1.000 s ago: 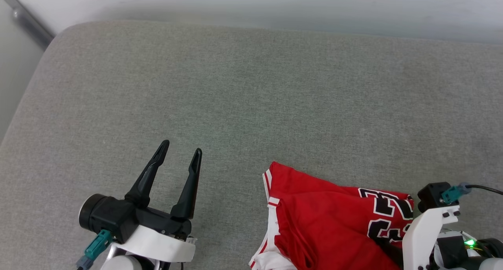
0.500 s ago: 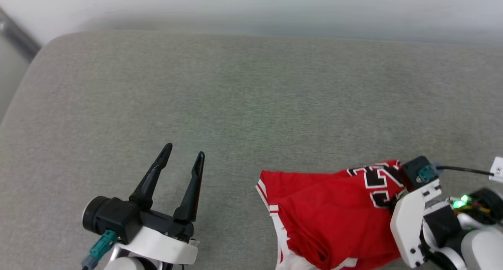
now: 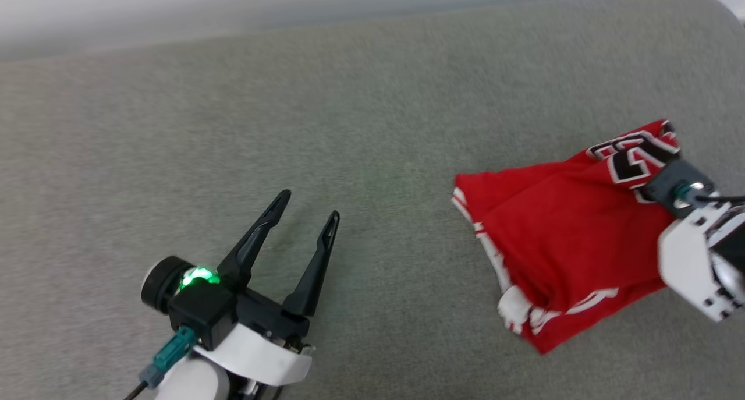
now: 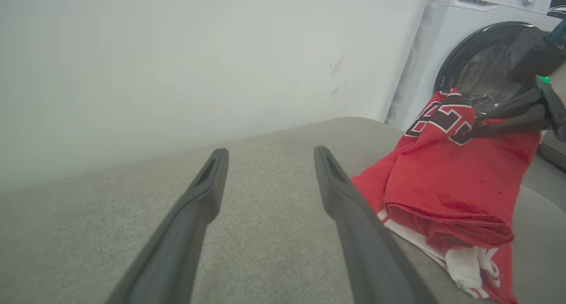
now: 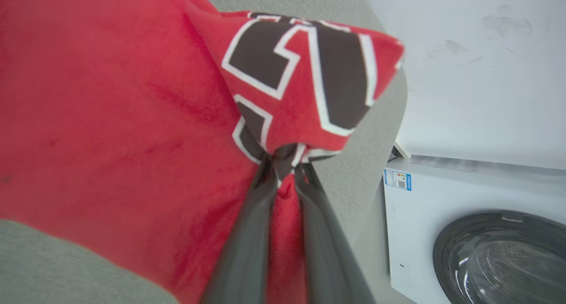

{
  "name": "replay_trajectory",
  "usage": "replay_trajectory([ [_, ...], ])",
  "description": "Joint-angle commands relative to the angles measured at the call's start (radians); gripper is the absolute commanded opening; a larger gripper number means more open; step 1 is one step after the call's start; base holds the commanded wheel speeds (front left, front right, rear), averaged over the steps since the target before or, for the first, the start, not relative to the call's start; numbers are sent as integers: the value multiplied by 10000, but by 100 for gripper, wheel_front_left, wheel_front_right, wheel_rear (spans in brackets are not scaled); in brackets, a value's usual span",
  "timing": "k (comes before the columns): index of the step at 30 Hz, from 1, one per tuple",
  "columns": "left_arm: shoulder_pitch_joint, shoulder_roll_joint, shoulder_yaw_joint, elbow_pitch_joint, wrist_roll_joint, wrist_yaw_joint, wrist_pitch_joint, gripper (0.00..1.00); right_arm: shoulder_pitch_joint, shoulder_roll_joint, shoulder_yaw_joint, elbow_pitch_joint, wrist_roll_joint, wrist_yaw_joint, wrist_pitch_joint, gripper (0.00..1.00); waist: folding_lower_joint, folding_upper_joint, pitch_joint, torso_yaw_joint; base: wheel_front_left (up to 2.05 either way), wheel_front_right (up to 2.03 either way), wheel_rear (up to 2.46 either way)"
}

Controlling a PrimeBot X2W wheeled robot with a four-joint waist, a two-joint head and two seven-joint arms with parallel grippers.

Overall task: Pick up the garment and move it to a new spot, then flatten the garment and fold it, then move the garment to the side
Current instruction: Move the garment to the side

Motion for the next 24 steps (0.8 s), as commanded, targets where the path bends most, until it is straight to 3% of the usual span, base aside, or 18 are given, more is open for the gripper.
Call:
replay_trajectory([
  [1,-309,189,-83,-73,35,-14,-22,100,-400,-353,75,188,150,-12,-258,0,-1,-1,1037,-919,0,0,0],
  [6,-1057,761,-409,-331,73,-14,-22,100,-963,-1302,-396,1283,417,-10,-1340,0,-1,-1,2154,-1373,0,0,0],
  [11,-1601,1114,-411,-662,107,-14,-22,100,-574,-1591,-1605,2926,528,-12,-2373,0,-1,-1,2985,-1529,0,0,0],
  [17,-1928,1486,-382,-1051,128,-14,-22,100,-287,-1444,-3081,4738,214,-10,-3617,0,-1,-1,3531,-1627,0,0,0],
  [24,-1988,1624,-256,-1144,175,-10,-19,100,-621,-1157,-4107,6055,-352,-12,-4566,0,-1,-1,3783,-1545,0,0,0],
])
